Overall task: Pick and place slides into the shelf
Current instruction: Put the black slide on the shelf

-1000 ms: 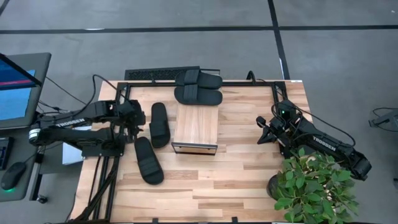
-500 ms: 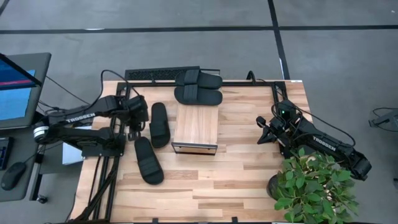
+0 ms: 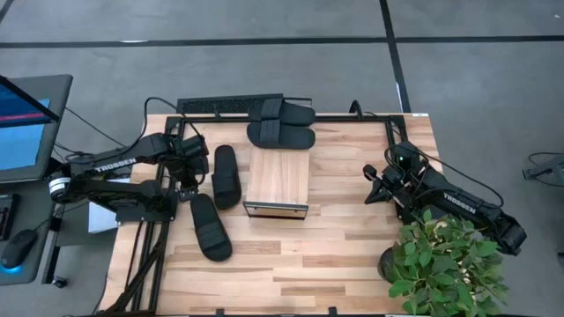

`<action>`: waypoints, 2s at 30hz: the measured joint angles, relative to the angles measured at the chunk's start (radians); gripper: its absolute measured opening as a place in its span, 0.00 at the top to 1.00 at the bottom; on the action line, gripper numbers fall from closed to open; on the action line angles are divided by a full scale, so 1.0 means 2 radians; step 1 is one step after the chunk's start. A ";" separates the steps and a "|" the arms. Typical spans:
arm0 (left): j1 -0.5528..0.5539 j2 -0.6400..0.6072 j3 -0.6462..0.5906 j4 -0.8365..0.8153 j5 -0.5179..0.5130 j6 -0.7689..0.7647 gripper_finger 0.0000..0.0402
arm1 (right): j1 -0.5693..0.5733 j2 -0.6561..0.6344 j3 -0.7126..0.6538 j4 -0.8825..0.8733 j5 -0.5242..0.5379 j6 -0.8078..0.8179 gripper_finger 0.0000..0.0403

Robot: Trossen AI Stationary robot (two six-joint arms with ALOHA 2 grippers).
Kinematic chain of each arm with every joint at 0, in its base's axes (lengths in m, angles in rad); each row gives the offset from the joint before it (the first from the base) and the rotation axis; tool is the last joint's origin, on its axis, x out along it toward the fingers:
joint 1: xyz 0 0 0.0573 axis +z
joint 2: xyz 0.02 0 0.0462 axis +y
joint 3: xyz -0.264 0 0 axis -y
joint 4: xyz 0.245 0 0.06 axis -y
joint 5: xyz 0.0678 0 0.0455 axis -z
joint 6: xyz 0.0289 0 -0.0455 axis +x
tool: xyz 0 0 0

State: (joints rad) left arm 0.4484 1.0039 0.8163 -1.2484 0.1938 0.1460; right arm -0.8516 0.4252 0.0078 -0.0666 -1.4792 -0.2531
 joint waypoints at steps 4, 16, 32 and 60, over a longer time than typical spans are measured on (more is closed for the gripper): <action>0.001 0.015 0.000 0.031 -0.060 0.039 0.66 | 0.000 0.000 0.000 0.000 0.000 0.000 1.00; 0.059 0.094 0.020 0.087 -0.151 0.132 0.66 | 0.000 0.000 0.000 0.000 0.000 0.000 1.00; 0.194 0.229 0.155 0.080 -0.058 0.215 0.66 | 0.000 0.000 0.000 0.000 0.000 0.000 1.00; 0.230 0.378 0.211 0.084 0.028 0.324 0.66 | 0.000 0.000 0.000 0.000 0.000 0.000 1.00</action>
State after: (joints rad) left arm 0.9092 1.7592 1.2377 -1.0812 0.2491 0.7932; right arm -0.8514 0.4250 0.0078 -0.0666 -1.4792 -0.2531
